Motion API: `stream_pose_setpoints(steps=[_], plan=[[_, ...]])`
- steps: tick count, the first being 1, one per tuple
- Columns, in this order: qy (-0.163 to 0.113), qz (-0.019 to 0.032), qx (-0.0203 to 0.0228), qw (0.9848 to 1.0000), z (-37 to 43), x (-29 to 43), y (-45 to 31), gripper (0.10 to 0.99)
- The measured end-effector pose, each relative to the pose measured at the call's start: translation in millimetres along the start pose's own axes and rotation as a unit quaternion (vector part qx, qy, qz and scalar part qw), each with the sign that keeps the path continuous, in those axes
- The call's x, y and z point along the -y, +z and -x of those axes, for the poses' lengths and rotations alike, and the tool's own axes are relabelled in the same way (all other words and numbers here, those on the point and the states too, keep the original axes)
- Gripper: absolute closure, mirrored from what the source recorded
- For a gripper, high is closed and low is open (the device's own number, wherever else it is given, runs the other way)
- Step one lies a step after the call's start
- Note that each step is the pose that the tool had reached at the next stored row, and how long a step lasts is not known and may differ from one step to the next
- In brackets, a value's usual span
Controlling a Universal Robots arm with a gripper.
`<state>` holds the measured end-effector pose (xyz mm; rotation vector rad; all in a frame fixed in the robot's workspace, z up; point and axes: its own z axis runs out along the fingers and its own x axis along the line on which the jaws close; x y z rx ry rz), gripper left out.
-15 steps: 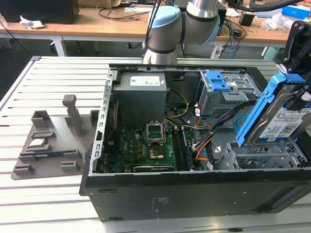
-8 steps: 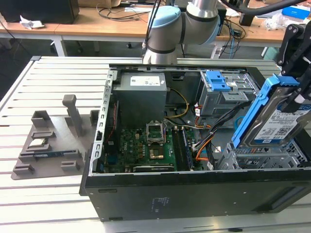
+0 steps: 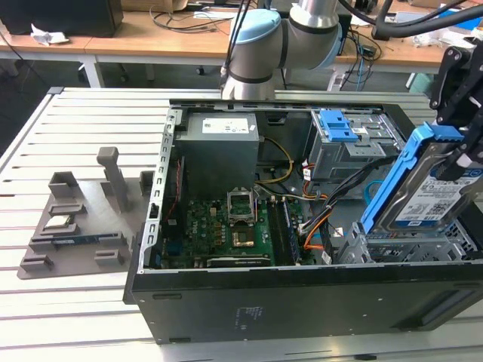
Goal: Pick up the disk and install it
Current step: 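Insert the disk into the insertion slot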
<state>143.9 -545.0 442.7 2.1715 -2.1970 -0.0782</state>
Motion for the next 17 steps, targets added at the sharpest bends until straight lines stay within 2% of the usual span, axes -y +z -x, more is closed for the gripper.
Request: stream_pose_setpoints(steps=[5,7,9,17], plan=[[0.0,0.0,0.0,1.0,0.0,0.2,8.6,0.722],[0.0,0.0,0.0,1.0,0.0,0.8,19.7,0.722],[0.0,0.0,0.0,1.0,0.0,1.3,26.9,0.722],[0.0,0.0,0.0,1.0,0.0,2.7,45.5,0.722]])
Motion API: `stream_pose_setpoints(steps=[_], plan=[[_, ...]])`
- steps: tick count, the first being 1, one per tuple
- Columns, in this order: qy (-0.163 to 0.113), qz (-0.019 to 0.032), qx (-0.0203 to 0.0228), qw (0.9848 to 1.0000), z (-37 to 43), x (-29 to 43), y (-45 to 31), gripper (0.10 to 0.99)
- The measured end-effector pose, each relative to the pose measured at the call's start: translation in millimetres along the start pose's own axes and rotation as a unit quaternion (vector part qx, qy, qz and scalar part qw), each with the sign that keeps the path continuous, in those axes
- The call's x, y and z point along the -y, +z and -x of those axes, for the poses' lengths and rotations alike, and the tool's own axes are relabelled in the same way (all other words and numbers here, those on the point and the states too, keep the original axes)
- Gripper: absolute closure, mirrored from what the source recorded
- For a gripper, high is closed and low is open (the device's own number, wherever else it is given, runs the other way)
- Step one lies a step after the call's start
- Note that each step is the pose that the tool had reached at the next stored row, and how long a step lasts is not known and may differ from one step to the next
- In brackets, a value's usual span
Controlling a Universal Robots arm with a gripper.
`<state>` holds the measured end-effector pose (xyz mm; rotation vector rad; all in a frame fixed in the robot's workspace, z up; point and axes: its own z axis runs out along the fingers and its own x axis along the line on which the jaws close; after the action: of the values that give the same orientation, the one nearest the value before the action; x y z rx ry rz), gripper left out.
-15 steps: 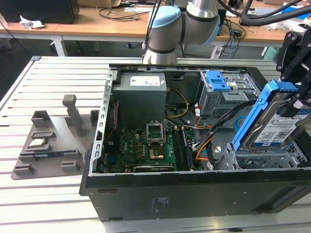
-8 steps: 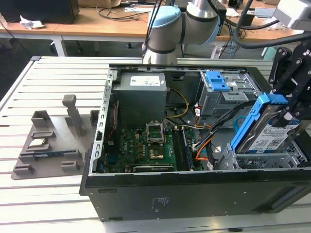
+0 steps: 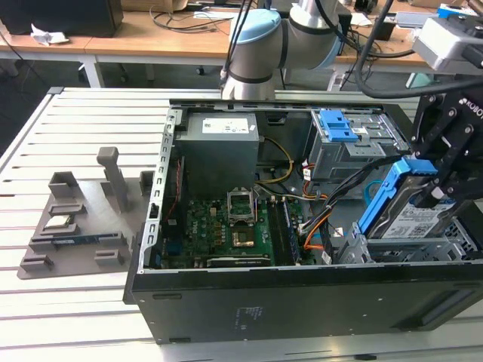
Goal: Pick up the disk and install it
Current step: 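Insert the disk into the insertion slot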
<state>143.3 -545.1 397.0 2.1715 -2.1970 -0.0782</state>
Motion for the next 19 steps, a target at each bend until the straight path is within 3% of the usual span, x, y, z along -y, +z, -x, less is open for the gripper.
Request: stream_pose_setpoints(steps=[6,8,9,12,13,14,18,19], plan=[[0.0,0.0,0.0,1.0,0.0,0.2,2.2,0.722],[0.0,0.0,0.0,1.0,0.0,0.2,2.2,0.71],[0.0,0.0001,0.0001,1.0,0.0,0.2,2.4,0.647],[0.0,0.0,0.0,1.0,0.0,0.2,2.3,0.659],[0.0,0.0,0.0,1.0,0.0,0.2,2.3,0.725],[0.0,0.0,0.0,1.0,0.0,0.2,2.4,0.725],[0.0,0.0,0.0,1.0,0.0,0.2,2.5,0.969],[0.0,0.0,0.0,1.0,0.0,0.2,2.5,0.98]])
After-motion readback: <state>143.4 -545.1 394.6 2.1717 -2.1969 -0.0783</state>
